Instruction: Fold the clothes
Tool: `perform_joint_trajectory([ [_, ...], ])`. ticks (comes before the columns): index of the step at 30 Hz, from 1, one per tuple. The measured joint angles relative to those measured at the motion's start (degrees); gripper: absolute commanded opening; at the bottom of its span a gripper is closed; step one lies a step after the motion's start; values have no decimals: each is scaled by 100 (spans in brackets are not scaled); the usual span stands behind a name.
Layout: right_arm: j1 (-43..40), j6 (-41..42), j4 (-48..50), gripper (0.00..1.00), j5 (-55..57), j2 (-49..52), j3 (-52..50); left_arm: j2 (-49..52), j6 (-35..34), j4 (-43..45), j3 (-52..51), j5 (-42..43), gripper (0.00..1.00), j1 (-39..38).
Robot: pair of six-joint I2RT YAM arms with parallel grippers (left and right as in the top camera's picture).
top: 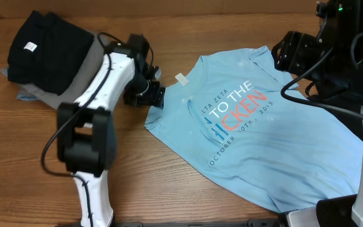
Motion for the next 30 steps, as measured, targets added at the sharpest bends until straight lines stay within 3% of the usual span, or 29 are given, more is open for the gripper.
perform_joint_trajectory([
  [3, -7, 0, -15, 70, 4, 0, 0, 260, 0, 111, -17, -33, 70, 0],
  [7, -7, 2, -37, 69, 7, 0, 0, 409, 7, 188, -17, -127, 54, 0],
  [14, -7, -2, -42, 70, 44, 0, 0, 640, -11, 149, 11, -330, 4, 0],
  [17, -7, 0, -52, 69, 146, 0, 0, 673, -17, 42, 50, -422, 4, 0],
  [24, -7, 177, -50, 72, 597, 0, 0, 732, -1005, -691, 68, -1427, 4, 142],
  [30, -11, 280, -63, 73, 922, 0, 0, 693, -1532, -1113, 63, -2057, 4, 1091],
])
